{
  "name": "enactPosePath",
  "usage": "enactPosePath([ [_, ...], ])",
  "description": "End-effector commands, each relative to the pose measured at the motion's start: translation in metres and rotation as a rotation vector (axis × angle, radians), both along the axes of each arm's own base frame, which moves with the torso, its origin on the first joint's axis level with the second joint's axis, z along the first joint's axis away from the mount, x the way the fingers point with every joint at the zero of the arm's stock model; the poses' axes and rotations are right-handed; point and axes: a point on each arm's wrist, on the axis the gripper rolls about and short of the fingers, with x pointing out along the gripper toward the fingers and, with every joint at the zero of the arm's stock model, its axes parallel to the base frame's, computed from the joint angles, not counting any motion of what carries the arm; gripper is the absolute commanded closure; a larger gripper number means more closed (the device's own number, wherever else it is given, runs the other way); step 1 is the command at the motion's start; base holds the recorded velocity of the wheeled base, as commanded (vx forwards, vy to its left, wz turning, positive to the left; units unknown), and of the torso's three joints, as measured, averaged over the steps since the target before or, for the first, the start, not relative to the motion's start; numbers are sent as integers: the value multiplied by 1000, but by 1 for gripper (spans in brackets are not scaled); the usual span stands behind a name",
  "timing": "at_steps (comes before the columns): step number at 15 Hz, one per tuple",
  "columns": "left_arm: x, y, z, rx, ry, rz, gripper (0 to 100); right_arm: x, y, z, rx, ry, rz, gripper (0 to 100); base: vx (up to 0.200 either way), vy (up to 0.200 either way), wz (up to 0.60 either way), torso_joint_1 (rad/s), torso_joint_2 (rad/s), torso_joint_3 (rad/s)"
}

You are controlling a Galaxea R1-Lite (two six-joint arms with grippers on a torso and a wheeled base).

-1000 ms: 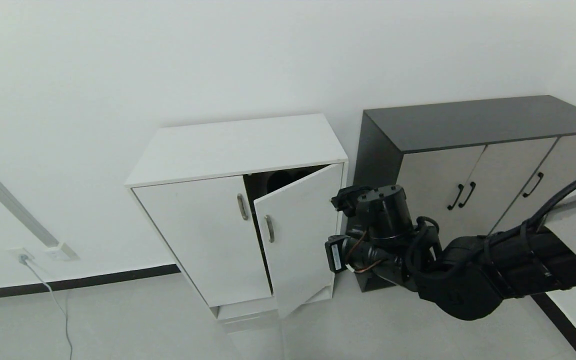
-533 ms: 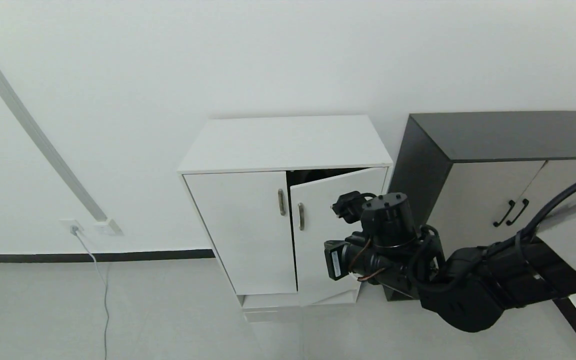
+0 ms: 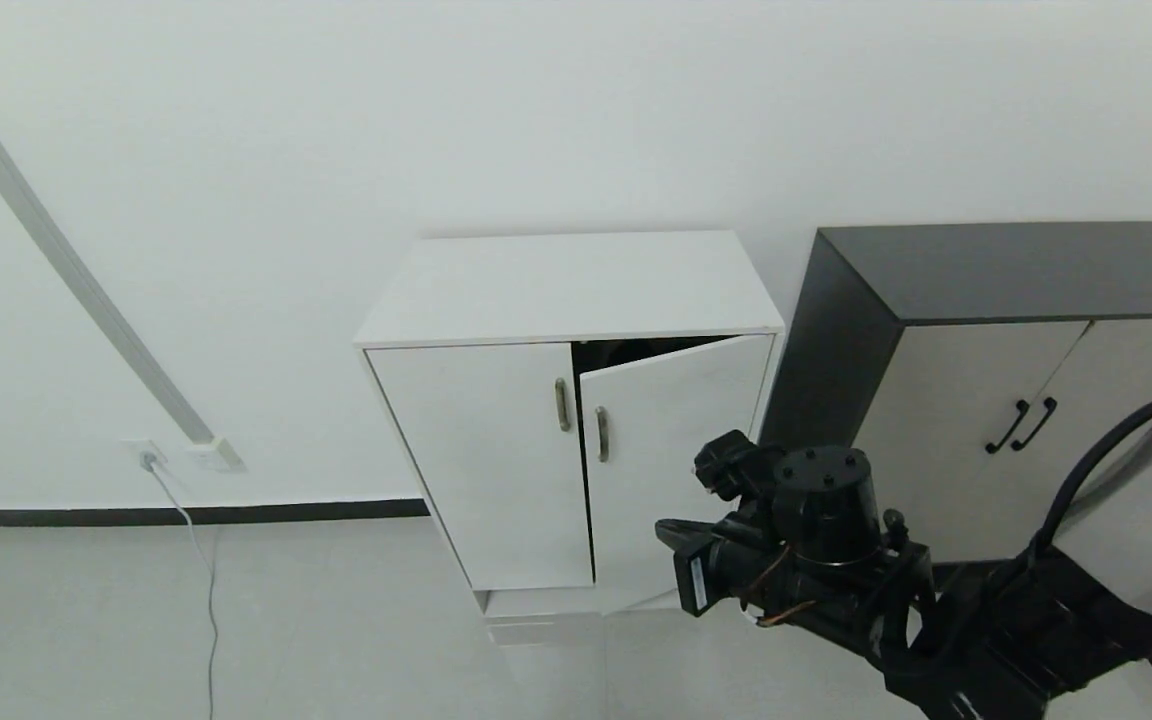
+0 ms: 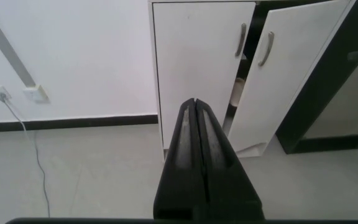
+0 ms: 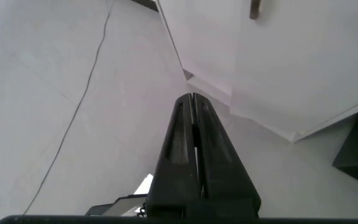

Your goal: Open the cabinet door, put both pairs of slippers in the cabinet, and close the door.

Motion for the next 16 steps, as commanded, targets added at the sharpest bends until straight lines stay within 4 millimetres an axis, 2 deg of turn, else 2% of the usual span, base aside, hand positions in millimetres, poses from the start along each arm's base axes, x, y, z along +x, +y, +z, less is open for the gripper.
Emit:
enactPosePath([
  [1, 0, 0, 0, 0, 1, 0, 100, -5, -2, -14, -27, 29, 5, 100, 200, 0, 0, 2, 7, 2],
  [9, 0, 0, 0, 0, 1, -3, 100, -3, 0, -35, -43, 43, 4, 100, 200, 0, 0, 0, 1, 2],
  [11, 0, 0, 0, 0, 1, -3, 100, -1, 2, -38, -46, 47, 2, 100, 0, 0, 0, 0, 0, 0],
  [16, 0, 0, 0, -1, 1, -3, 100, 38, 15, -38, 10, -3, -45, 100, 0, 0, 0, 0, 0, 0],
])
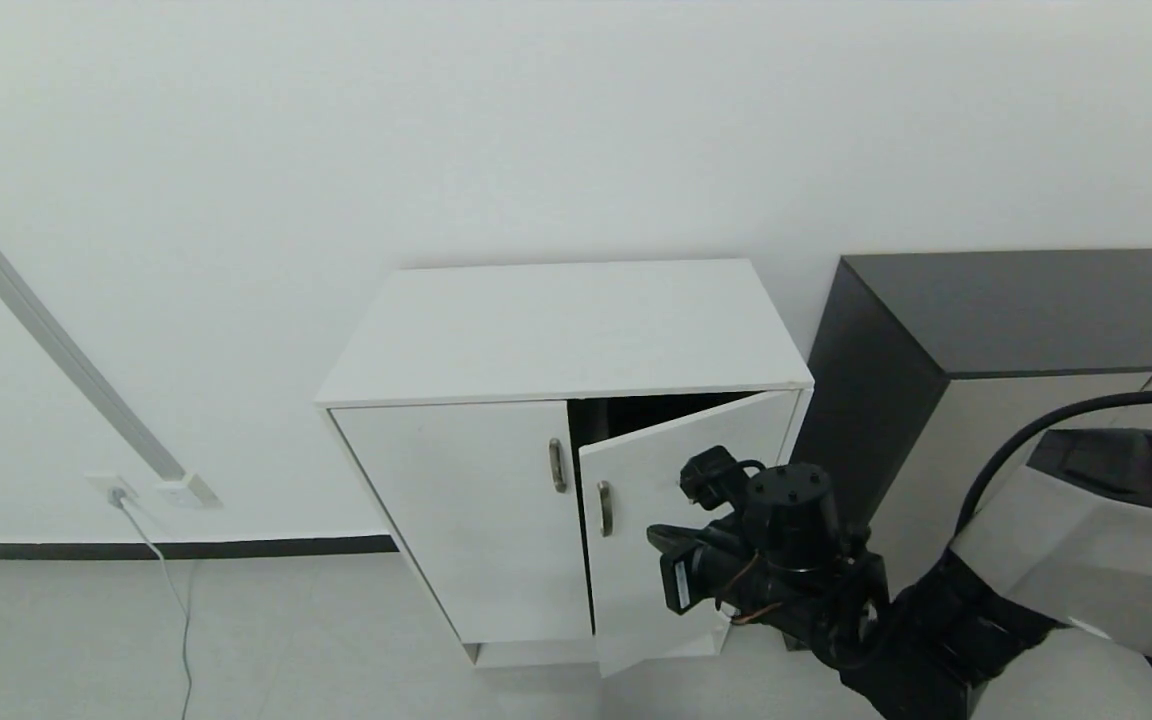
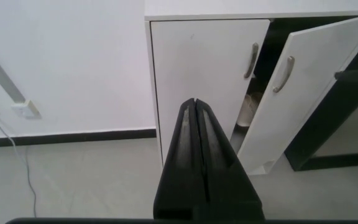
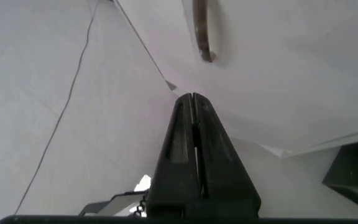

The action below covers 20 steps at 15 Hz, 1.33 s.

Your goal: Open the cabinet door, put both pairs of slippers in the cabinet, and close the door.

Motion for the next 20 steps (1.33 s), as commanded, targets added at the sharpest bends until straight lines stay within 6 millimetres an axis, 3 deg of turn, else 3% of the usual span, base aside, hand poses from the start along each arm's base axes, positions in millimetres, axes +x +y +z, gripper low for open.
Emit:
enactPosePath([
  [1, 0, 0, 0, 0, 1, 0, 100, 24, 6, -9, 14, -14, -28, 100, 0, 0, 0, 0, 0, 0],
  [7, 0, 0, 0, -2, 1, 0, 100, 65, 9, -9, 35, -43, -84, 100, 0, 0, 0, 0, 0, 0],
  [12, 0, 0, 0, -2, 1, 0, 100, 83, 12, -1, 32, -42, -102, 100, 0, 0, 0, 0, 0, 0],
  [20, 0, 0, 0, -2, 1, 0, 100, 105, 20, -11, 32, -50, -115, 100, 0, 0, 0, 0, 0, 0],
])
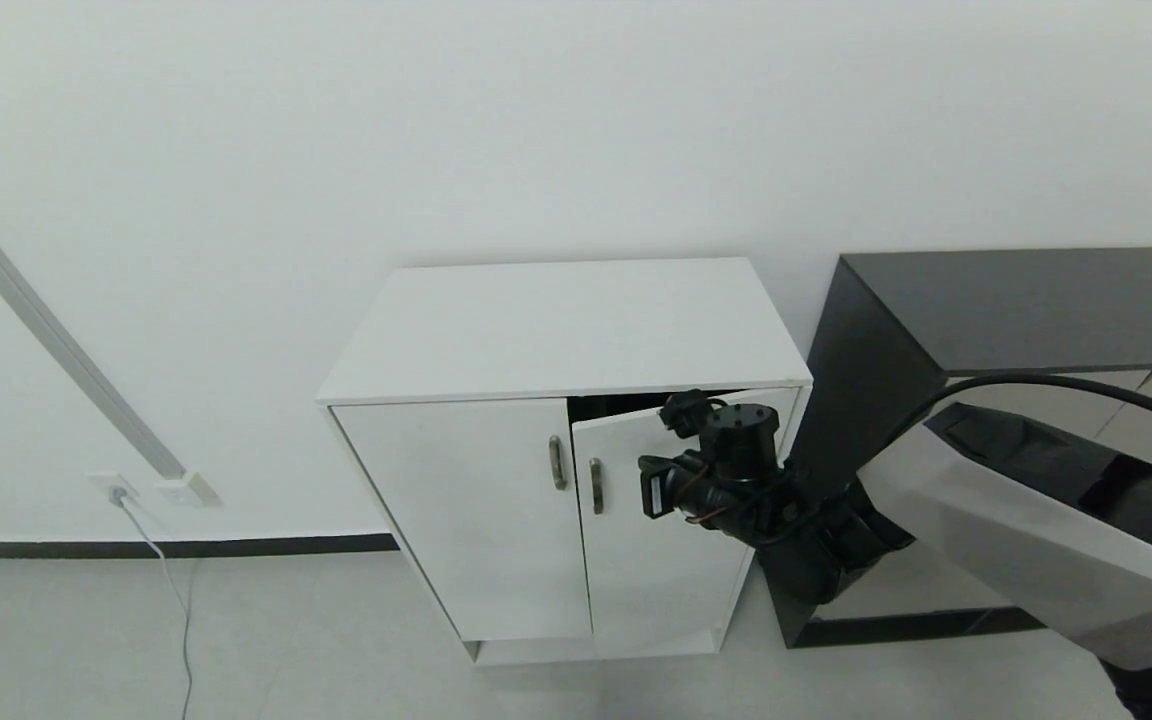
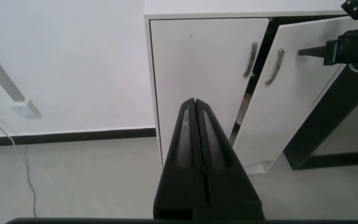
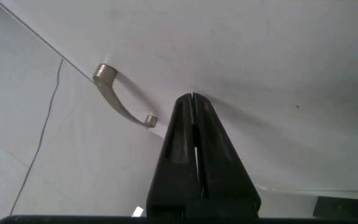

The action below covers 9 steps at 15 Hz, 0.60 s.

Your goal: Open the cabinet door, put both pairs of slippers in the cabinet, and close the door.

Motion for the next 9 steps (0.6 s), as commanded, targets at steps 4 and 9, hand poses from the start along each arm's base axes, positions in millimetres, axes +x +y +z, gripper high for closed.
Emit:
enactPosePath([
  [4, 0, 0, 0, 0, 1, 0, 100, 8, 3, -8, 1, -2, -6, 100, 0, 0, 0, 0, 0, 0],
  [9, 0, 0, 0, 0, 1, 0, 100, 19, -1, -16, 1, -5, -25, 100, 0, 0, 0, 0, 0, 0],
])
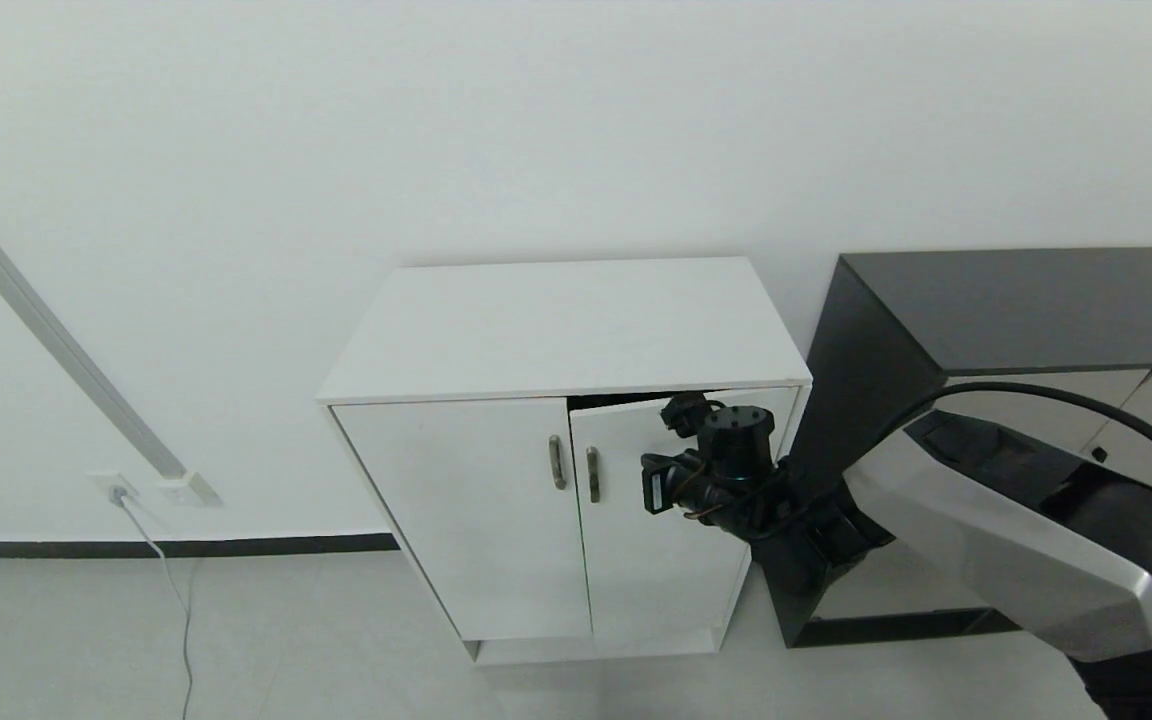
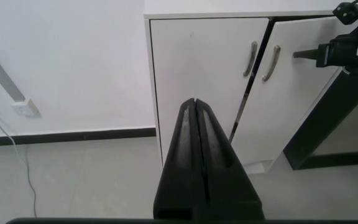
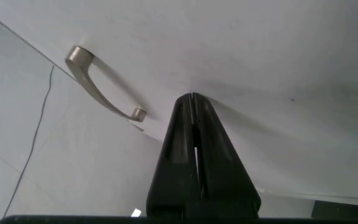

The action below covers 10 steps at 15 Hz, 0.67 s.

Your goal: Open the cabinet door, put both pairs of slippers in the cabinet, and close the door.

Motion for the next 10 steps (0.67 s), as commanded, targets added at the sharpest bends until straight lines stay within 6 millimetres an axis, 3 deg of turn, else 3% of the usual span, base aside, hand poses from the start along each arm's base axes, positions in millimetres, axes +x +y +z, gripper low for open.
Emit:
enactPosePath([
  [1, 0, 0, 0, 0, 1, 1, 100, 3, 0, -4, -3, 2, -3, 100, 0, 0, 0, 0, 0, 0],
  [10, 0, 0, 0, 0, 1, 1, 100, 18, 3, -12, -25, 13, -13, 100, 0, 0, 0, 0, 0, 0],
])
